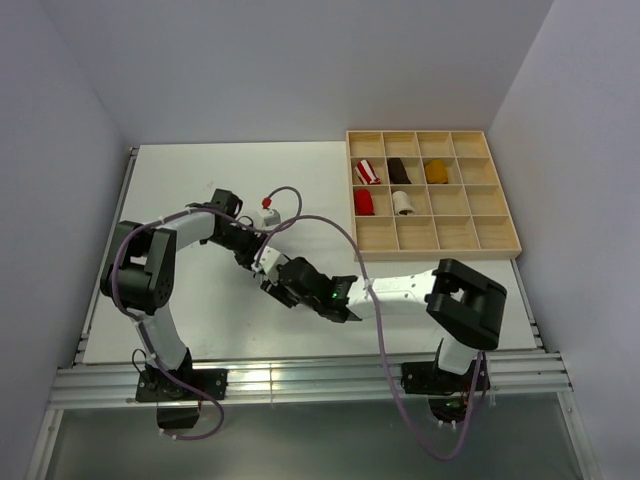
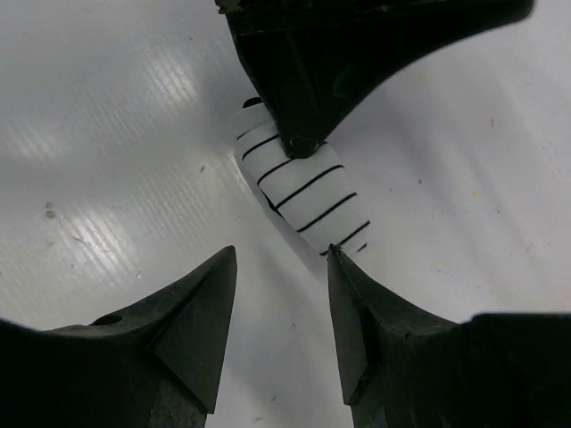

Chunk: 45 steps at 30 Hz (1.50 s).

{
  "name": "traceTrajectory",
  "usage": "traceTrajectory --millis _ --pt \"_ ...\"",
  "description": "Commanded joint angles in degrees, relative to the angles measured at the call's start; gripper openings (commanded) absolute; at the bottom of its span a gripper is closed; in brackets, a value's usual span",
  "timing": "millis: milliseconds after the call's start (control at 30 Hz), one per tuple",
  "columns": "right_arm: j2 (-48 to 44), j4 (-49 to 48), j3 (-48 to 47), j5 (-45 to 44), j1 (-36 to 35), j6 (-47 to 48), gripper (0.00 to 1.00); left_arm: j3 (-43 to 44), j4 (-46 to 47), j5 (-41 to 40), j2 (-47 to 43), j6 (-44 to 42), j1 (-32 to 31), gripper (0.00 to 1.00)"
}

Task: Roll the socks
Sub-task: Roll the sock at the center of the board.

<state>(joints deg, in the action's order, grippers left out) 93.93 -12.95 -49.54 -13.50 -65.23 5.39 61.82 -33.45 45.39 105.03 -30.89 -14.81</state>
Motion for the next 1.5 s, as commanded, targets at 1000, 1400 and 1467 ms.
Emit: traceTrajectory --millis 1000,1400,1467 --pt "20.15 9.43 -18.22 -5.31 0.98 10.96 0.56 10.86 -14.09 -5.66 12.12 -5.58 0.04 0.0" --pt "22.44 14.26 -21.65 0.93 5.38 8.33 0.49 20.26 -18.93 -1.62 17.66 -3.21 1.53 0.04" --pt "23.05 14.7 -22.26 2.24 5.73 8.06 0.47 21.84 -19.45 -0.92 18.27 -2.59 1.71 0.04"
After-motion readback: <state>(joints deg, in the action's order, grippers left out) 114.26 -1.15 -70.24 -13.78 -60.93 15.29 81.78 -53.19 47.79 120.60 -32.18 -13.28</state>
